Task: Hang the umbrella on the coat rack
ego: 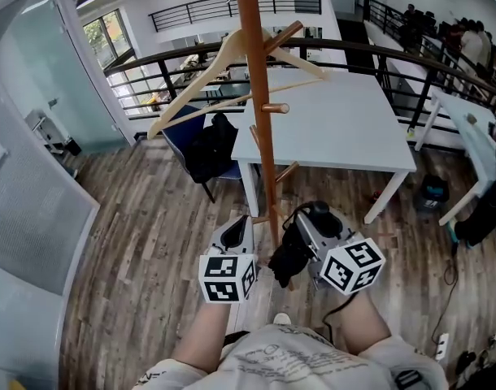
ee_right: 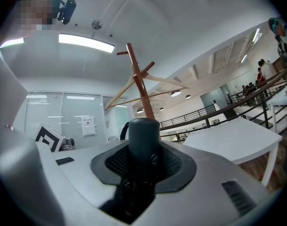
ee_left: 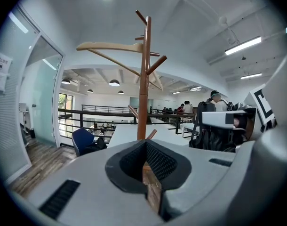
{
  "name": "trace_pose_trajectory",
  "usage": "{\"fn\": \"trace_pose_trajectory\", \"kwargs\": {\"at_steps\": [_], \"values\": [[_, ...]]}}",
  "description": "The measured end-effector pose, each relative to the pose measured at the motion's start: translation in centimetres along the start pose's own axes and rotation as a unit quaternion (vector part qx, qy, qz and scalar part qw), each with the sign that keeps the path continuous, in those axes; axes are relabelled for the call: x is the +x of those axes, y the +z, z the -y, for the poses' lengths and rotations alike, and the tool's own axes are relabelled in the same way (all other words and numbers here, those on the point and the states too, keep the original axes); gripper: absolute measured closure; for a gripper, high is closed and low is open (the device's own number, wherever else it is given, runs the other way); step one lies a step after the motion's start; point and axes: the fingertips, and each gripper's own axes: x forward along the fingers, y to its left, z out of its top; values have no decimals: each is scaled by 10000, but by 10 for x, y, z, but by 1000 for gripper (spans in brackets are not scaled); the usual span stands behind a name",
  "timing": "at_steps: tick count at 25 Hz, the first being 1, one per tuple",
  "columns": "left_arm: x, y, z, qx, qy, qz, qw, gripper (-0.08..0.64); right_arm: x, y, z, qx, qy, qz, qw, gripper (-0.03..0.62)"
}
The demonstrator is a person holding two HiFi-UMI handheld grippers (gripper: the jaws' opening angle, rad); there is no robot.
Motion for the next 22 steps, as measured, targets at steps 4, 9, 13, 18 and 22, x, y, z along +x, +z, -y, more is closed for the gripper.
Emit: {"fn": "trace_pose_trajectory", "kwargs": {"at_steps": [4,9,13,18,22], "values": [[21,3,9,76,-21,-94,9999,555,7,13,34,-50,-68,-7,10000,454],[41,8,10,107,-74,-112,9999,555,19,22,77,-138,-434,-37,9990,454],[54,6,7,88,-156,-128,9998,555,30,19,108,-135,-890,-131,9959,454],[69,7,-5,79,-244,-84,9996,555,51,3,137,-229,-1346,-237,9904,456],[82,3,-17,68,-285,-130,9995,555,69,-7,155,-316,-1680,-146,9852,456]]}}
